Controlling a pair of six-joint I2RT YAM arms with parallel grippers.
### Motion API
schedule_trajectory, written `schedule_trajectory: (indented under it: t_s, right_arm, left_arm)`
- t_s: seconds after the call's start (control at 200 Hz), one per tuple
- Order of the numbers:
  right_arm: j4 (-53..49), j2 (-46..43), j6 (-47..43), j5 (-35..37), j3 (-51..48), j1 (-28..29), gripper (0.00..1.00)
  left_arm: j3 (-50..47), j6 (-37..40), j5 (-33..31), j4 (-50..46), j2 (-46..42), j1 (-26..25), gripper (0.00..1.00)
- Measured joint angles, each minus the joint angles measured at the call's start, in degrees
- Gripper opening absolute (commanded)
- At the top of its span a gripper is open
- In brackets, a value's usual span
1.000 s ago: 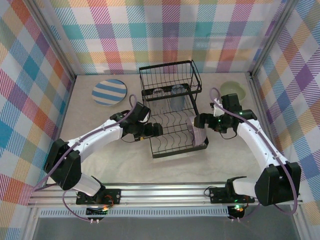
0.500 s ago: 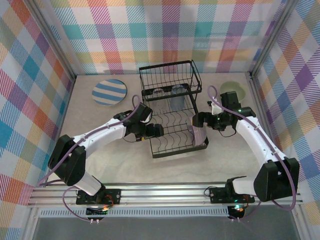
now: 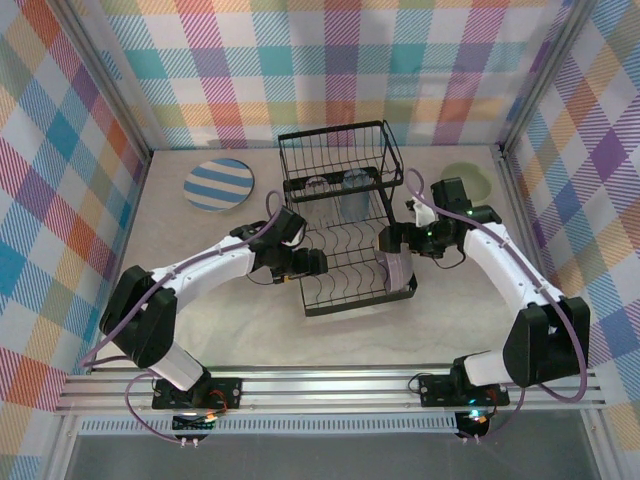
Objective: Unload the mixed dishes from the dish rack
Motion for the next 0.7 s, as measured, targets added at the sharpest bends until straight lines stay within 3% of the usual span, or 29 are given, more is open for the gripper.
schedule_trajectory:
  t_s: [0.7]
  right_arm:
    - [-2.6,3.91,-1.51,5.4,2.6,2.4,0.99]
  left_arm:
    - [0.0,0.02,1.03,1.18,1.88,0.02,0.79]
